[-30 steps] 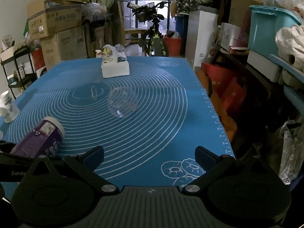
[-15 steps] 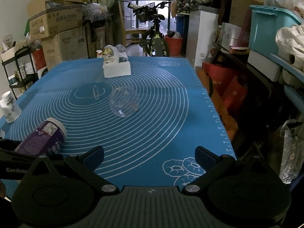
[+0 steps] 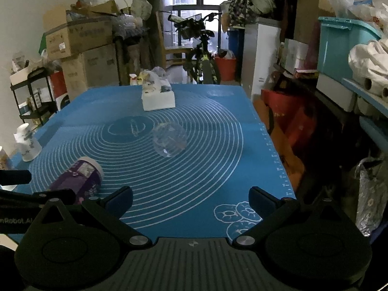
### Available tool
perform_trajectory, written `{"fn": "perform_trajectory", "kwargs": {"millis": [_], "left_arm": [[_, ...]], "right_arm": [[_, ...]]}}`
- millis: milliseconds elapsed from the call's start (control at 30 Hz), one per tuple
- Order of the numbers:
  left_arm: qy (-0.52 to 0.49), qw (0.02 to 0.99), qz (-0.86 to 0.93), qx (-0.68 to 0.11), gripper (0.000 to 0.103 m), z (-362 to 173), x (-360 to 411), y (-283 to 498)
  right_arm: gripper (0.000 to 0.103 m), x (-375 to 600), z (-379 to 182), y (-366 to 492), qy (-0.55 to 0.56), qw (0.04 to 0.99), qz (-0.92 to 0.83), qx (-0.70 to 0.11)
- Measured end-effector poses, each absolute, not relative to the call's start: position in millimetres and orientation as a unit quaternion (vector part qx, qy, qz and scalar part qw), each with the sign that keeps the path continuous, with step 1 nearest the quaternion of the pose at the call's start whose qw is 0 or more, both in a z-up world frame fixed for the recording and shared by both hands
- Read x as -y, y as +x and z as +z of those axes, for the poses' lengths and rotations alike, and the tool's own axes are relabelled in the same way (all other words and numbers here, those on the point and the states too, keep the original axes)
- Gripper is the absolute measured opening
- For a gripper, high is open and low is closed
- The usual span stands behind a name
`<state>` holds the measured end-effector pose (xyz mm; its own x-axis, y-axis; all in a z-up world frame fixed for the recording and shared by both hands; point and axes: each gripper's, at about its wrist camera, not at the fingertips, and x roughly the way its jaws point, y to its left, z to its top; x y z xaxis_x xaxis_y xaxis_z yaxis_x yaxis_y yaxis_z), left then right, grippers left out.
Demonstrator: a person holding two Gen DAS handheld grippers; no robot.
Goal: Flip cup upside down
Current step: 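Lift the purple cup with the left tool and carry it across the mat, then bring the right tool to the purple cup and grasp it from the left tool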
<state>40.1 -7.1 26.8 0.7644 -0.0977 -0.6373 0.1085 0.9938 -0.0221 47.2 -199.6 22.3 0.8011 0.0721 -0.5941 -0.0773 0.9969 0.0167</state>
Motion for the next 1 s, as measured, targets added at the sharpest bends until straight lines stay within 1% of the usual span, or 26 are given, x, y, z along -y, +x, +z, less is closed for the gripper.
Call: {"fn": "perform_trajectory", "kwargs": {"millis": [367,433,500,567,700,833,1000], "left_arm": [[-0.002,0.945,-0.050,-0.322,0.094,32,-7,16],[-0.002,0.948,-0.046,-0.316,0.097,34,-11,10],[-0.003,0.950,-0.041,-0.309,0.097,35,-18,4],[-0.004,0.952,-0.037,-0.305,0.102,36,-25,0],[0.002,0.953,-0.023,-0.301,0.103,35,-42,-2],[0.002,0.954,-0.008,-0.299,0.103,35,-60,2],[-0.001,0.953,0.003,-0.303,0.103,30,-82,15]], "right_arm": [[0.101,198,32,22,-0.006,0.951,0.052,-0.303],[0.101,198,34,18,-0.006,0.952,0.056,-0.302],[0.101,196,35,14,-0.005,0.952,0.061,-0.301],[0.101,194,37,12,-0.004,0.951,0.067,-0.301],[0.101,183,41,13,0.000,0.949,0.082,-0.305],[0.101,169,45,26,0.021,0.937,0.116,-0.329],[0.101,146,50,61,0.055,0.909,0.154,-0.383]]}}
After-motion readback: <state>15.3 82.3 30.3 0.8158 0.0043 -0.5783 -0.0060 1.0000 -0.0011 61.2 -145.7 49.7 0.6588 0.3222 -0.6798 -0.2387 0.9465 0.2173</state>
